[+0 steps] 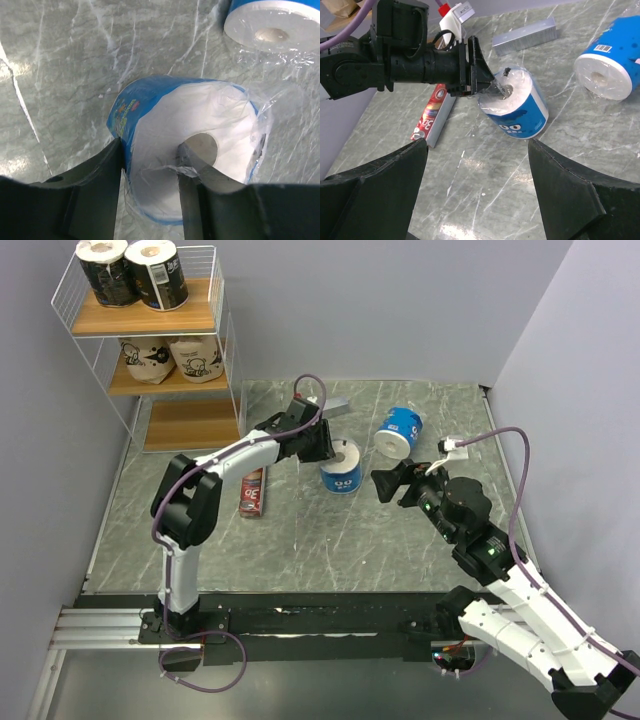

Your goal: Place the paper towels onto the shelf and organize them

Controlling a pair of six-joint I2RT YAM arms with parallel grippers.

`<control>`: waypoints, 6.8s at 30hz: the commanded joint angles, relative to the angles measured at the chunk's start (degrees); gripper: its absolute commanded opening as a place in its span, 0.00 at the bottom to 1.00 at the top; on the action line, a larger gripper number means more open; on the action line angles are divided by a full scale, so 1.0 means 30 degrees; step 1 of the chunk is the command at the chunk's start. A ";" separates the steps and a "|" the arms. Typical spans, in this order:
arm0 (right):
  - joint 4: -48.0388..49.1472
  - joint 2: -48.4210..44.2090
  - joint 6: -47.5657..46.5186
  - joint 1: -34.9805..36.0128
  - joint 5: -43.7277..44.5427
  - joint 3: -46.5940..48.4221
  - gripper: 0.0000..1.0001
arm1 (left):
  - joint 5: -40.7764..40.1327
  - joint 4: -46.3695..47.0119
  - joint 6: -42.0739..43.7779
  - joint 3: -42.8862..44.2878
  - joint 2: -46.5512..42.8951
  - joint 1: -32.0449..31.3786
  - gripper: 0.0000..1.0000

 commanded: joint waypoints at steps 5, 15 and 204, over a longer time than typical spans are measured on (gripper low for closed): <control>0.0145 -0.0756 0.0105 -0.0132 0.0189 0.0028 0.88 | -0.0753 -0.1208 -0.0662 -0.0375 -0.4604 0.0132 0.36; -0.0149 -0.1343 0.0280 -0.0219 0.0133 -0.0119 0.88 | -0.3071 -0.3613 0.0040 -0.5206 -1.1110 0.3169 0.36; 1.1334 2.3823 0.1627 -0.6226 -1.9437 0.6971 0.81 | 0.2498 0.3858 -0.1307 -1.5260 -1.9435 1.2291 0.99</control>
